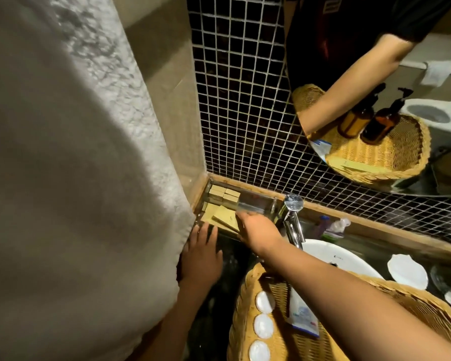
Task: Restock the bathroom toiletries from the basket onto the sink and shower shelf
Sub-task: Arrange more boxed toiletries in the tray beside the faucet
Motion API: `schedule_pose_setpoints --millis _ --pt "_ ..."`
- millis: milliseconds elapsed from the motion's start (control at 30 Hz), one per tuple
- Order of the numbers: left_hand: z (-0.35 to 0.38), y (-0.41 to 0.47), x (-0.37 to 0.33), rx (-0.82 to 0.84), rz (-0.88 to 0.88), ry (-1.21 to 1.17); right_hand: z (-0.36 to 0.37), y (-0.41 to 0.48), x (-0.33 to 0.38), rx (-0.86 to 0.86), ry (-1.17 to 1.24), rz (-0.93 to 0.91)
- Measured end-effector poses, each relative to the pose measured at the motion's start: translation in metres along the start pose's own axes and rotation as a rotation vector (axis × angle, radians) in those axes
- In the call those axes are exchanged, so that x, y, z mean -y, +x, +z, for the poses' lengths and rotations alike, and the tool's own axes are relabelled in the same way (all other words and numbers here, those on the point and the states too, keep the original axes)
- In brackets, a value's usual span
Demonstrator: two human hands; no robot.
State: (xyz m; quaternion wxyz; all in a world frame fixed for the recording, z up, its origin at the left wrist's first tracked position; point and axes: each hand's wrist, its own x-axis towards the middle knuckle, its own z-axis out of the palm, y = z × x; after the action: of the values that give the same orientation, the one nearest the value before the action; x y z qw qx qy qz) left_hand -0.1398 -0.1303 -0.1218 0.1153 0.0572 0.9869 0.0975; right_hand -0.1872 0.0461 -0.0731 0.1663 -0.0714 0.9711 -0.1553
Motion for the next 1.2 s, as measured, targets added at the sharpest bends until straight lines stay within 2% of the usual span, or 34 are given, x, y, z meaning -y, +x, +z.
schedule_pose_setpoints --millis 233,400,800,933,1100,1200 --pt "0.011 0.006 0.006 0.096 0.019 0.083 0.013 0.021 -0.006 0.049 -0.058 0.002" --pt "0.010 0.014 0.009 0.109 0.041 0.129 0.016 0.025 -0.006 0.059 -0.042 0.037" --pt "0.006 0.005 0.007 0.088 0.049 0.095 0.022 0.030 0.006 0.054 0.041 -0.018" --pt "0.005 0.000 0.009 0.097 0.050 0.081 0.027 0.034 0.013 0.055 -0.031 -0.082" --pt "0.005 0.003 0.011 0.119 0.055 0.135 0.026 0.035 0.013 0.181 -0.185 -0.149" --pt "0.008 0.007 0.011 0.147 0.045 0.131 0.025 0.023 0.010 0.298 -0.232 -0.084"
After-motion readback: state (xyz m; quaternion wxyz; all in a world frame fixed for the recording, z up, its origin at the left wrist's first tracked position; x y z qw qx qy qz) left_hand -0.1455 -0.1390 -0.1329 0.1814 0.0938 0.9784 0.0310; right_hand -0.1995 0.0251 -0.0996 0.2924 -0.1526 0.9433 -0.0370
